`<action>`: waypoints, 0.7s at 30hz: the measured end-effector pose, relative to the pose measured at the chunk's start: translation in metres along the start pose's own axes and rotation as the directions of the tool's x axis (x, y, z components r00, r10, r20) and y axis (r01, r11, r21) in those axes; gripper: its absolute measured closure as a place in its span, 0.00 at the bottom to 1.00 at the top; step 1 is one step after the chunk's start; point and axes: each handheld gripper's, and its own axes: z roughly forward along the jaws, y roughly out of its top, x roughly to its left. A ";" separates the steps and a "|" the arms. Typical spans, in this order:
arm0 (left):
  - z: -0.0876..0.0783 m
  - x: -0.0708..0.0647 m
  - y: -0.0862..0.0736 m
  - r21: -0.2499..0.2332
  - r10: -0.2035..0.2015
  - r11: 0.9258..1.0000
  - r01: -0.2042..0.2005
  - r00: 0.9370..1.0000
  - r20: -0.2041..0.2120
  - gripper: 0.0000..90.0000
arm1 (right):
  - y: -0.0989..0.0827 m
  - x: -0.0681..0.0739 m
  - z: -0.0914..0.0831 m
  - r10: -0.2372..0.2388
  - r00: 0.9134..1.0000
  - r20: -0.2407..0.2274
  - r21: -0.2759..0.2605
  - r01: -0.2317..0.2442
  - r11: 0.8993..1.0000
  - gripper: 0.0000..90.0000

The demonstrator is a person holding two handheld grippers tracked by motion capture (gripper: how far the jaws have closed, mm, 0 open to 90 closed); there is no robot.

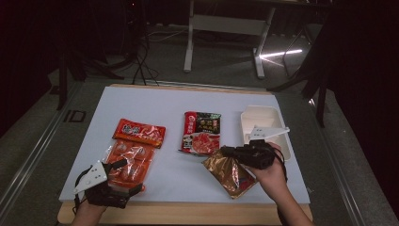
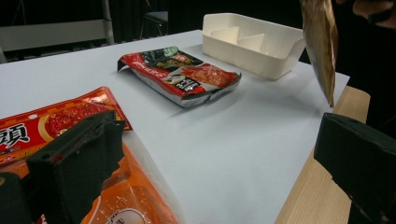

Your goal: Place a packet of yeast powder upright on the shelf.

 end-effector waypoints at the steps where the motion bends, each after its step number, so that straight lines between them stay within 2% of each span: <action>1: 0.000 0.000 0.000 0.000 0.000 1.000 0.000 1.000 0.000 0.01 | 0.003 0.000 -0.002 -0.001 1.000 0.004 -0.009 0.001 1.000 1.00; 4: 0.000 0.000 0.000 -0.001 -0.003 1.000 0.003 1.000 0.000 0.01 | 0.009 0.000 -0.006 -0.006 1.000 0.010 -0.037 0.006 0.999 1.00; 8: 0.000 0.000 0.000 -0.001 -0.002 1.000 0.002 1.000 -0.001 0.01 | 0.025 -0.002 -0.012 -0.035 0.998 0.053 -0.070 0.039 0.997 1.00; 10: 0.000 0.000 0.000 -0.002 -0.002 1.000 0.002 1.000 -0.001 0.01 | 0.028 -0.004 -0.013 -0.034 0.998 0.056 -0.077 0.039 0.996 1.00; 16: 0.000 0.000 0.000 0.000 -0.004 1.000 0.004 1.000 -0.002 0.01 | 0.050 -0.022 -0.019 -0.012 0.996 0.090 -0.142 0.025 0.990 1.00; 21: 0.000 0.000 0.000 0.000 -0.004 1.000 0.004 1.000 -0.001 0.01 | 0.067 -0.036 -0.021 0.000 0.992 0.127 -0.169 0.021 0.985 1.00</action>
